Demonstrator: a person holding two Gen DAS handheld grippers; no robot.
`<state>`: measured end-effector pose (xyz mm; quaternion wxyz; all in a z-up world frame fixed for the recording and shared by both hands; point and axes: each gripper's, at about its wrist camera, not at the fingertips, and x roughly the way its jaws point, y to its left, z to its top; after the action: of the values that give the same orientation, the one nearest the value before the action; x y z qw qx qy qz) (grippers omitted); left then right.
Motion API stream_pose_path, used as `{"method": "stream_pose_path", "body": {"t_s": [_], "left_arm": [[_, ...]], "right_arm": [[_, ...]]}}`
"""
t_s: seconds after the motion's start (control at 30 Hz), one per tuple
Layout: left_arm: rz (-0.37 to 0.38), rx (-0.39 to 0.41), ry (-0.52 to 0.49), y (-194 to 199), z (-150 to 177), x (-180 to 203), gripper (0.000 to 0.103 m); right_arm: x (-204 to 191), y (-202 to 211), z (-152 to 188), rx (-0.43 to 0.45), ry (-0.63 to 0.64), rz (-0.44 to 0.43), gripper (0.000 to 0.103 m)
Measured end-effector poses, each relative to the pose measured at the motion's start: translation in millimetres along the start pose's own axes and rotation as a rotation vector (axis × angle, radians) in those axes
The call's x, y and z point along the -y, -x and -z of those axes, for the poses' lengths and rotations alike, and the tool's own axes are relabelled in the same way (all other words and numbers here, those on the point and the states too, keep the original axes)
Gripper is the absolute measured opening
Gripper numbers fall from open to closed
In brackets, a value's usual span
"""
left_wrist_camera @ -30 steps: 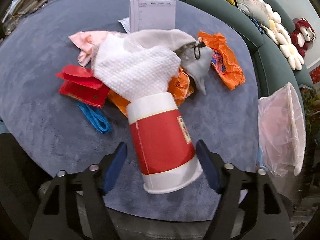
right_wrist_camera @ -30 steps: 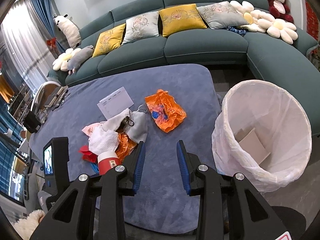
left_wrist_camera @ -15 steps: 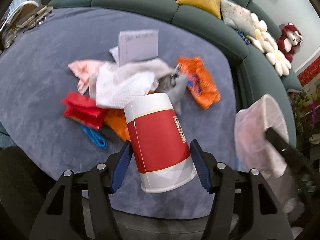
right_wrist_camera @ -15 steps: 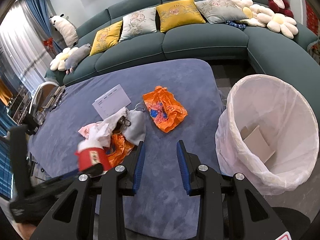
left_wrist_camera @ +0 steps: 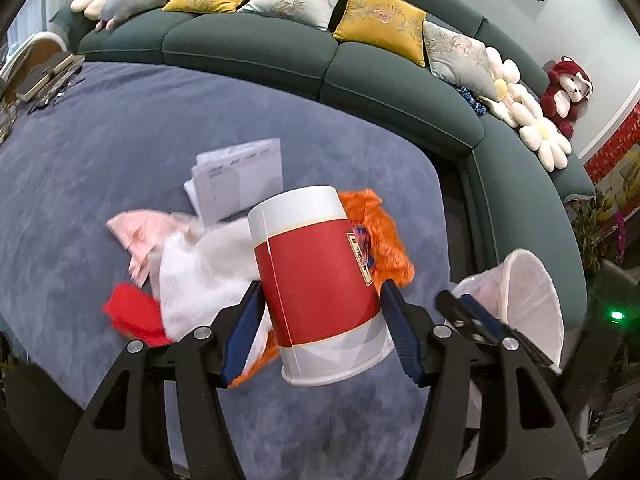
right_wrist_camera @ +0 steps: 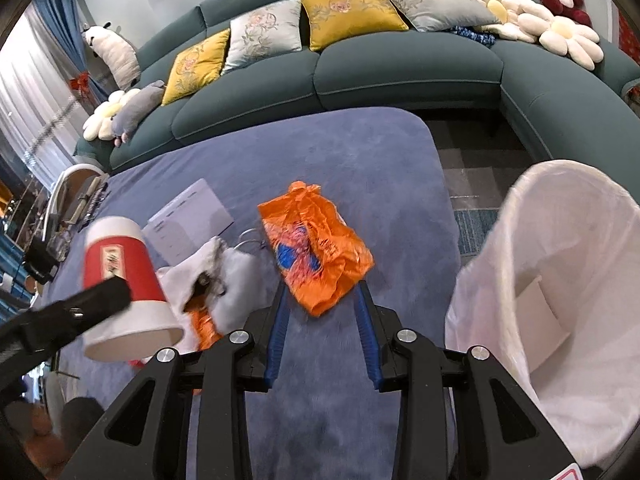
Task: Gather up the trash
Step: 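Grasp the orange plastic bag with the right tool while the left tool holds the cup, then drop the cup and orange bag into the trash bin with both tools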
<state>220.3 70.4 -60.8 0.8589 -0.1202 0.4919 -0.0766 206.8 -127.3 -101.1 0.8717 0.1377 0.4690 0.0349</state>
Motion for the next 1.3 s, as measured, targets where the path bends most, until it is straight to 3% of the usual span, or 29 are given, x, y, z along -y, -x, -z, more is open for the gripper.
{"method": "stream_pose_path", "body": {"t_s": [0.23, 0.53, 0.63, 0.7, 0.93, 1.3], "left_arm": [[0.007, -0.005, -0.008, -23, -18, -1, 0.057], [-0.004, -0.017, -0.024, -40, -26, -8, 0.057], [-0.008, -0.021, -0.028, -41, -26, -9, 0.057], [-0.009, -0.018, -0.032, -39, -26, -7, 0.057], [0.016, 0.005, -0.054, -18, -21, 11, 0.057], [0.094, 0.051, -0.155, 36, 10, 80, 0.058]], "right_arm": [[8, -54, -18, -0.047, -0.013, 0.037, 0.046], [9, -101, -19, -0.108, -0.006, 0.056, 0.046], [7, -106, -16, -0.118, -0.002, 0.048, 0.024], [7, -103, -15, -0.11, -0.009, 0.037, 0.017], [5, -53, -26, -0.013, -0.015, 0.014, 0.012], [47, 84, -26, 0.203, -0.097, 0.026, 0.012]]}}
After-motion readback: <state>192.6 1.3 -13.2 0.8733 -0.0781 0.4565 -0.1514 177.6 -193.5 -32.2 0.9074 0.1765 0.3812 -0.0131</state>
